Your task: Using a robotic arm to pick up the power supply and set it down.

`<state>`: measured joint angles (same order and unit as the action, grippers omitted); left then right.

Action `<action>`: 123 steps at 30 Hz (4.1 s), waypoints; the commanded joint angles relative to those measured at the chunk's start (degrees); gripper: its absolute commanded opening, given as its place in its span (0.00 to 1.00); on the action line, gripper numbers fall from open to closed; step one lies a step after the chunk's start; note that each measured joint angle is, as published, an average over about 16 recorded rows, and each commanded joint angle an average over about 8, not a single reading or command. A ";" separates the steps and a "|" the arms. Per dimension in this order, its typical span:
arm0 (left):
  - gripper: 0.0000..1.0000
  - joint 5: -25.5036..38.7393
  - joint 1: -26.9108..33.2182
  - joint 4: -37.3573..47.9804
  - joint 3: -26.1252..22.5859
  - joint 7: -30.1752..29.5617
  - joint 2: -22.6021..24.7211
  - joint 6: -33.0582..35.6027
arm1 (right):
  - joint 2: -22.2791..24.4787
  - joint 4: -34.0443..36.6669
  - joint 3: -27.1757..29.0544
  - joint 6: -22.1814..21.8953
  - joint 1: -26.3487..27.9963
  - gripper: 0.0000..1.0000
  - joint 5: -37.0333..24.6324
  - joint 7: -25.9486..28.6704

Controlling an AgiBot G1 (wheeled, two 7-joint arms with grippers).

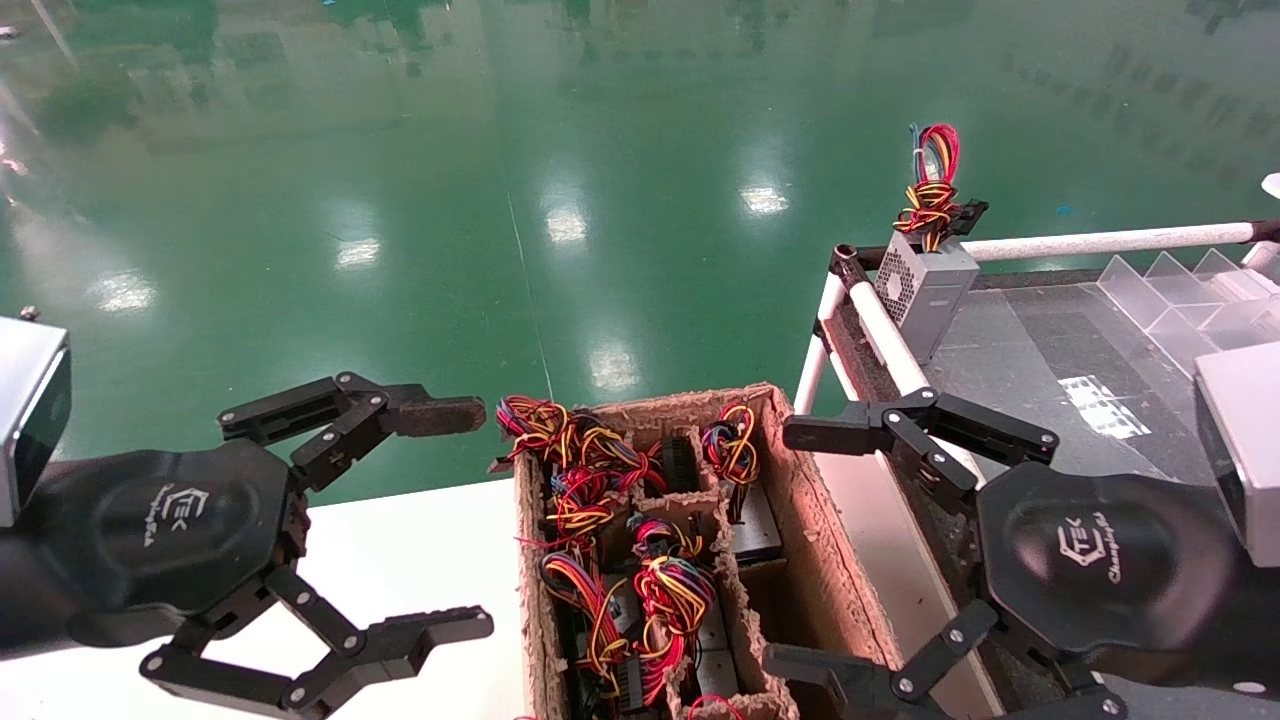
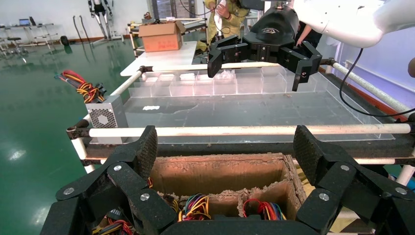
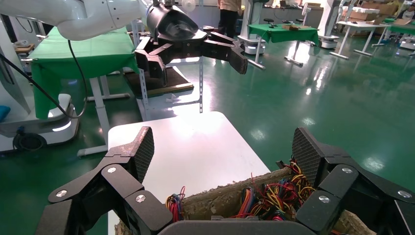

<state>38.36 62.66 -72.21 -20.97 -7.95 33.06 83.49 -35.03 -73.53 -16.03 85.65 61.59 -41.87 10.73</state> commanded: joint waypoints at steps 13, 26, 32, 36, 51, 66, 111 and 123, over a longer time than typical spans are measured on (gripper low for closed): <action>0.00 0.00 0.00 0.00 0.00 0.00 0.00 0.00 | 0.00 0.00 0.00 0.00 0.00 1.00 0.00 0.00; 0.00 0.00 0.00 0.00 0.00 0.00 0.00 0.00 | 0.00 0.00 0.00 0.00 0.00 1.00 0.00 0.00; 0.00 0.00 0.00 0.00 0.00 0.00 0.00 0.00 | 0.00 0.00 0.00 0.00 0.00 1.00 0.00 0.00; 0.00 0.00 0.00 0.00 0.00 0.00 0.00 0.00 | 0.00 0.00 0.00 0.00 0.00 1.00 0.00 0.00; 0.00 0.00 0.00 0.00 0.00 0.00 0.00 0.00 | 0.00 0.00 0.00 0.00 0.00 1.00 0.00 0.00; 1.00 0.00 0.00 0.00 0.00 0.00 0.00 0.00 | 0.00 0.00 0.00 0.00 0.00 1.00 0.00 0.00; 1.00 -0.01 0.01 0.01 -0.02 0.01 0.00 0.00 | -17.42 20.86 -14.90 -15.35 16.69 0.00 -33.06 0.32; 1.00 -0.01 0.01 0.01 -0.02 0.01 0.00 0.00 | -18.77 24.73 -15.44 -16.10 16.98 0.00 -34.43 -3.30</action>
<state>38.35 62.67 -72.20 -20.99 -7.93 33.06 83.49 -53.85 -48.76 -31.46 69.53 78.56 -76.25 7.65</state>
